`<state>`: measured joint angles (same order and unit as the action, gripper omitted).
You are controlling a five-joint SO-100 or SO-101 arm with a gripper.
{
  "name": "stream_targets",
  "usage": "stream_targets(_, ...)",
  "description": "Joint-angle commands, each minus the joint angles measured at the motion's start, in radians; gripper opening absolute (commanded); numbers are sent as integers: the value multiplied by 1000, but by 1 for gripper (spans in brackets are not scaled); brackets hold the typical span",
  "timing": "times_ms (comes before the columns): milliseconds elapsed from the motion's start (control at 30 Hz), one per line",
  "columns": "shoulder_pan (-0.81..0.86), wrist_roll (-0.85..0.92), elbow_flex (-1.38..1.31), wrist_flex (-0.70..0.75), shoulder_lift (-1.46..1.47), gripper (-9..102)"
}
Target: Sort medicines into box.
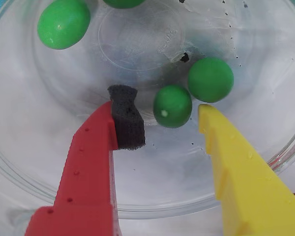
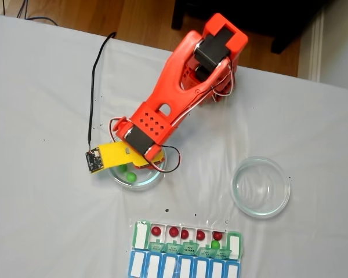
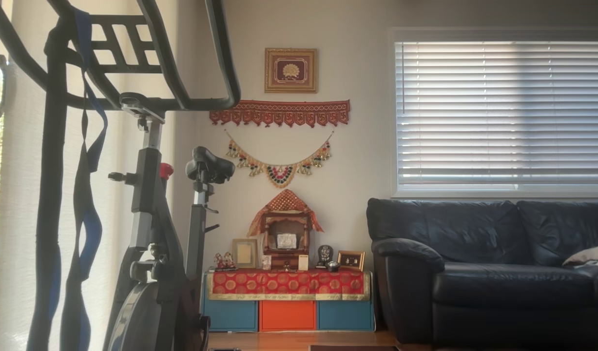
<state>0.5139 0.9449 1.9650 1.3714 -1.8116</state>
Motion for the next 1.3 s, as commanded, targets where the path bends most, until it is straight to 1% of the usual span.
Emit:
stream_targets(0,2,-11,5,-6,-14,19)
stream_targets(300,-5,-14,60,-61,-35,17)
stream_targets(500,-5,-11,81,-74,-43,16)
stream_targets(833,-9,-12,89,-72,-40,6)
stream_targets(933,-9,-14,89,-72,-40,1)
stream_targets(1267,-12,-37,67,-86,-46,1)
